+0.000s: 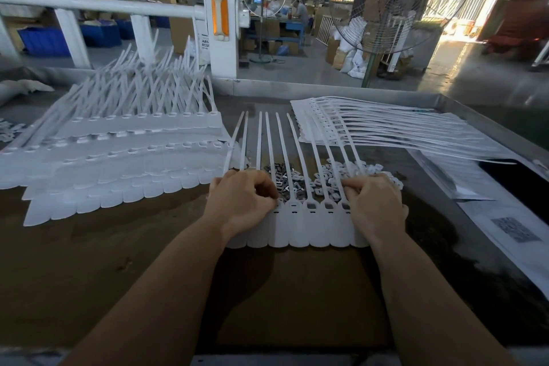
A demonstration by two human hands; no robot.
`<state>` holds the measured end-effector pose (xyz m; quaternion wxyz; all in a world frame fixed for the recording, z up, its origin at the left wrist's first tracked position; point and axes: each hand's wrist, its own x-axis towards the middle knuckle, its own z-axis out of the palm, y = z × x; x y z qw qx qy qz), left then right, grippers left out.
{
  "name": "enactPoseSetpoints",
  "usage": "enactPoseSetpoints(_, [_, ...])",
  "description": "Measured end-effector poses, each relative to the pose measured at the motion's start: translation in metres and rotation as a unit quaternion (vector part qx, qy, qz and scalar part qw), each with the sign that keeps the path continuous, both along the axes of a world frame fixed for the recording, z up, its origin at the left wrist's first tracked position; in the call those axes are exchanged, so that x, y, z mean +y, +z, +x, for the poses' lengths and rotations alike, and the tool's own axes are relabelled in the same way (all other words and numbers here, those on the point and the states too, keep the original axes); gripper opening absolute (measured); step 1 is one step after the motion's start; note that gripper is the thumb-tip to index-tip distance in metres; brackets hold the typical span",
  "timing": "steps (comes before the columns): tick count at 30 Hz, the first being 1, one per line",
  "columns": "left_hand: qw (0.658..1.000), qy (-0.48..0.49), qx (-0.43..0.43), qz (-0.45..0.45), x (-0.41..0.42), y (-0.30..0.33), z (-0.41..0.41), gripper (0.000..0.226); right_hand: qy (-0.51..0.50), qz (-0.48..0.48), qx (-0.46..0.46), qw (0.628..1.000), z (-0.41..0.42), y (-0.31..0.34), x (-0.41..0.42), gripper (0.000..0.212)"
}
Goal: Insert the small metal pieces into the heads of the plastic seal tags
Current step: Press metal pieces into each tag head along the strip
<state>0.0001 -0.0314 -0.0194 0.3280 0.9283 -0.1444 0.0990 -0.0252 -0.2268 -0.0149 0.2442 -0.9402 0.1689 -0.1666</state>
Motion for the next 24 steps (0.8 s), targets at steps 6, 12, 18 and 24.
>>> enactPoseSetpoints(6, [1.0,0.003,-0.001,-0.001,-0.0005,0.0001,-0.0005,0.023,-0.011,0.018,-0.016,1.0,0.0006,0.0016,0.0016,0.018])
enactPoseSetpoints(12, [1.0,0.001,0.003,-0.003,0.0002,0.0007,-0.0013,0.022,-0.002,-0.007,0.002,1.0,-0.0009,0.001,0.0015,0.025])
enactPoseSetpoints(18, [1.0,0.002,0.0,0.002,-0.0005,0.0014,-0.0014,0.022,0.004,-0.02,0.026,0.999,0.0012,0.0007,0.0,0.022])
enactPoseSetpoints(24, [1.0,0.001,0.001,0.002,-0.001,0.0009,-0.0016,0.022,-0.015,-0.064,-0.002,0.998,-0.0001,-0.0047,0.0025,0.021])
